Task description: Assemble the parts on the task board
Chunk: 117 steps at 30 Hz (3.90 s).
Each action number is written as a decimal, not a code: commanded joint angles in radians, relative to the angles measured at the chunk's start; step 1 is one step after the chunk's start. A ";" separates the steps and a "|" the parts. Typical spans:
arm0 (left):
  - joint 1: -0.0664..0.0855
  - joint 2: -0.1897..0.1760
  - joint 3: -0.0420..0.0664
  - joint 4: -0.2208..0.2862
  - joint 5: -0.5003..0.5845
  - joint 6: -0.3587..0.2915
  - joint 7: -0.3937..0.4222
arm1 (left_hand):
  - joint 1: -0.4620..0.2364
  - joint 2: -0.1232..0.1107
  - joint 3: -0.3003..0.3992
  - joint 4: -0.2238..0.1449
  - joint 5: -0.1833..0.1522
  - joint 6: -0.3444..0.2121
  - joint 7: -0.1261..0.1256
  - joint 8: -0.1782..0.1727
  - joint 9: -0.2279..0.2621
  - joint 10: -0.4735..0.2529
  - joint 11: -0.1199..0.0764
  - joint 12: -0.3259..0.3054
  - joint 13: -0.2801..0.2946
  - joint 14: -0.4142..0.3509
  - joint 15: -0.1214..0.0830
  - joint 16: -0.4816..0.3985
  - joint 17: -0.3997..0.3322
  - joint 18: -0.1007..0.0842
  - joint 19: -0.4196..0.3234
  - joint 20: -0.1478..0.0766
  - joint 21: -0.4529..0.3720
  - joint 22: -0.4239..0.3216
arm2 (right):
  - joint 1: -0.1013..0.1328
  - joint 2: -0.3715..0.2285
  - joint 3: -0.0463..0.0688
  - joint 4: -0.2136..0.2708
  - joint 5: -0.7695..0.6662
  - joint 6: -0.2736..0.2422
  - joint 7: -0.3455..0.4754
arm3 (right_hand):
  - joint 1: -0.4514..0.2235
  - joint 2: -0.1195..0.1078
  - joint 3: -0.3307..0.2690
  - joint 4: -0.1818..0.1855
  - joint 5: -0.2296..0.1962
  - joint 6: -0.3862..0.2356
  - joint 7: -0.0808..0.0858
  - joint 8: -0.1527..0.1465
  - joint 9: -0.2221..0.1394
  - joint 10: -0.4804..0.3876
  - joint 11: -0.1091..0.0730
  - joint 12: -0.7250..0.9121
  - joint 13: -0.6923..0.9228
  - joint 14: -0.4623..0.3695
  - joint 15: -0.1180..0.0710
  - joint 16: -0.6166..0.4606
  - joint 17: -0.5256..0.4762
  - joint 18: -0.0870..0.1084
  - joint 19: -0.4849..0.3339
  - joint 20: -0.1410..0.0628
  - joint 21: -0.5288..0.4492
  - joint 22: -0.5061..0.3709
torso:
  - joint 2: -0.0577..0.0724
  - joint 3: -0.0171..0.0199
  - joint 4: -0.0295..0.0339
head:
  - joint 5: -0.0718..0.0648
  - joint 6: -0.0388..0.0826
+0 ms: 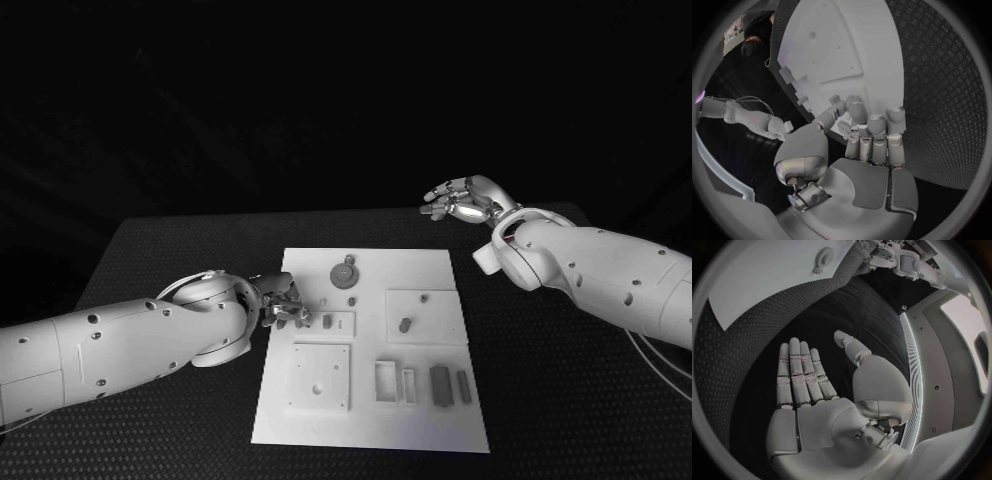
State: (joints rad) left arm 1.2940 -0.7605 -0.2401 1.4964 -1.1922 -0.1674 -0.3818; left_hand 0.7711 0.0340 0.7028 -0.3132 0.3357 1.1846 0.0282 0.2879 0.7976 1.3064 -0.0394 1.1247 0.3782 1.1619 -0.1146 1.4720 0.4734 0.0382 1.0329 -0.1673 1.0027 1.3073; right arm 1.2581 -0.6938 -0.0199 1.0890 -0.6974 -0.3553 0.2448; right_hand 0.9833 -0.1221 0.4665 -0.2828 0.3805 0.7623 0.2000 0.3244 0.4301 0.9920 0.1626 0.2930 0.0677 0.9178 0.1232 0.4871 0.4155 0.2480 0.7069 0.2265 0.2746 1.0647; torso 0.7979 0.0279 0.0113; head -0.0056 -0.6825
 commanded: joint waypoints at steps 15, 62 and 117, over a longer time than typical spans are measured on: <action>-0.006 0.006 0.000 -0.011 -0.008 0.035 -0.004 | 0.008 0.000 0.043 0.025 -0.002 0.043 -0.037 0.006 0.015 0.081 -0.081 -0.006 0.001 0.100 -0.104 -0.005 0.001 0.019 0.006 -0.110 0.004 0.009 | 0.000 0.001 0.001 0.005 -0.011 0.015 0.006 | 0.013 -0.002 -0.002 0.000 0.005 0.009 -0.001 0.003 -0.003 0.008 -0.002 -0.009 0.000 -0.005 0.005 -0.009 0.003 -0.003 -0.007 0.001 -0.009 0.002 | 0.000 -0.0002 0.0003 | -0.001 -0.002; -0.008 0.027 0.001 -0.025 0.010 0.096 -0.033 | -0.086 -0.064 0.147 0.084 -0.201 0.082 -0.045 0.033 -0.016 0.084 -0.087 0.003 0.032 0.108 -0.106 -0.008 0.023 0.023 0.019 -0.109 0.005 0.007 | 0.000 0.003 0.001 0.006 -0.019 0.014 0.001 | 0.023 -0.005 0.003 -0.001 0.026 0.012 -0.002 0.001 -0.012 0.014 0.000 -0.030 0.000 -0.010 0.009 -0.021 0.010 -0.005 -0.011 0.002 -0.026 0.005 | 0.000 0.0000 -0.0001 | -0.007 -0.001; 0.019 0.135 0.070 -0.164 0.009 -0.153 0.548 | 0.410 -0.204 -0.122 0.024 -0.197 -0.235 0.104 -0.078 -0.102 -0.206 0.116 -0.685 -0.260 -0.096 0.082 -0.311 -0.095 0.031 -0.194 0.052 -0.170 -0.042 | 0.000 0.011 0.000 -0.016 -0.013 0.000 0.006 | 0.026 -0.014 0.004 0.005 0.034 -0.005 0.013 -0.009 -0.025 0.010 0.007 -0.057 0.000 -0.028 0.018 -0.039 0.017 -0.011 -0.024 0.004 -0.048 0.014 | 0.000 0.0013 -0.0014 | -0.017 0.029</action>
State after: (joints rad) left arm 1.3149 -0.6345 -0.1703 1.3356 -1.1095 -0.2656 0.0310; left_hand 1.1741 -0.1709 0.5853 -0.2877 0.1354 0.9461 0.1345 0.2122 0.6971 1.0940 0.0736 0.4508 0.1234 1.0615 -0.0318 1.1625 0.3783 0.0486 0.8325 -0.1029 0.8362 1.2659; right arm 1.2580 -0.6835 -0.0200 1.0730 -0.7061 -0.3569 0.2434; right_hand 1.0034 -0.1343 0.4694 -0.2800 0.4105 0.7654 0.1967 0.3192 0.4069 0.9990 0.1625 0.2397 0.0679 0.8966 0.1442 0.4522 0.4310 0.2477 0.6892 0.2300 0.2321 1.0779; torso 0.7981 0.0292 0.0105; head -0.0215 -0.6535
